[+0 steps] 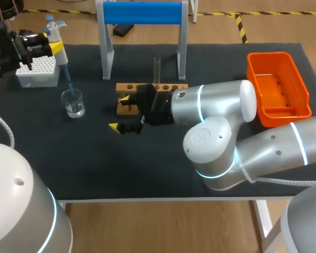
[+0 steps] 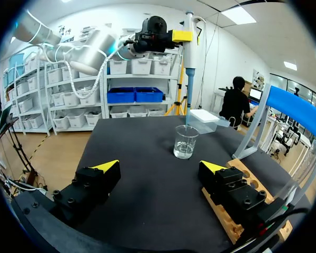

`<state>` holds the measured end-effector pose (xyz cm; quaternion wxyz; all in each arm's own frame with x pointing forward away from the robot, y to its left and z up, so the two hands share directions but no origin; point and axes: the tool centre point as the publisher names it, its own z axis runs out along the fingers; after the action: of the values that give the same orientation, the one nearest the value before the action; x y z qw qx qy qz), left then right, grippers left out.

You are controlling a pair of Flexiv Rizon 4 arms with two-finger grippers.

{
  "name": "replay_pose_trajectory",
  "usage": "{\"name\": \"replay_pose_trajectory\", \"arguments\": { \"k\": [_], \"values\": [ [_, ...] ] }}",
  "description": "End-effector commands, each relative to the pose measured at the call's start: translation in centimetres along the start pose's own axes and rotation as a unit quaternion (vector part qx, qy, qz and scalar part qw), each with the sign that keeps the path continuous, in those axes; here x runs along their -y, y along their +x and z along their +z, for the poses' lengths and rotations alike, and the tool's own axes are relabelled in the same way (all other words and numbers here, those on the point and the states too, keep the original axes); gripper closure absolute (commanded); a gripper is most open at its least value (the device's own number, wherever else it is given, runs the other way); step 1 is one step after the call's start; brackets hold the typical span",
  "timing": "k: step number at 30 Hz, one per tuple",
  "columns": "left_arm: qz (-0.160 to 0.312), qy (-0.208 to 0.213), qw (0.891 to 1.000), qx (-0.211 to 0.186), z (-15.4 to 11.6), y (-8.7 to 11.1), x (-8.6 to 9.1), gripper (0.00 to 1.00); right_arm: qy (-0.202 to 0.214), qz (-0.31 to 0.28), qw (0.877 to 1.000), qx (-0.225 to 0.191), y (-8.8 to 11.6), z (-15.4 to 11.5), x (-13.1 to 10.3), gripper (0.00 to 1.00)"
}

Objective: Invert the test tube, pick up the pipette, mount the tip to pipette, aspirate from beaker and dispense into the tube, eject the tip, return the pipette, and cap with the stopper.

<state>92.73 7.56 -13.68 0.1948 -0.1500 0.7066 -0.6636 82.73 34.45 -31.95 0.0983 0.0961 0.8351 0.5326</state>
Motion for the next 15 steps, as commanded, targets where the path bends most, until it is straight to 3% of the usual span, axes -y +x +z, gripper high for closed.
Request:
{"name": "replay_pose_trajectory", "arguments": {
  "k": [1,15],
  "values": [
    [-0.002,0.002,1.000,-0.003,0.5,-0.4,-0.8,1.00,-0.001,0.000,1.000,-0.001,-0.1,-0.1,0.1,0.00],
    [-0.011,-0.006,1.000,0.012,0.2,-0.7,-3.4,1.00,-0.001,0.000,1.000,-0.001,-0.1,-0.1,0.1,0.00]
  ]
}}
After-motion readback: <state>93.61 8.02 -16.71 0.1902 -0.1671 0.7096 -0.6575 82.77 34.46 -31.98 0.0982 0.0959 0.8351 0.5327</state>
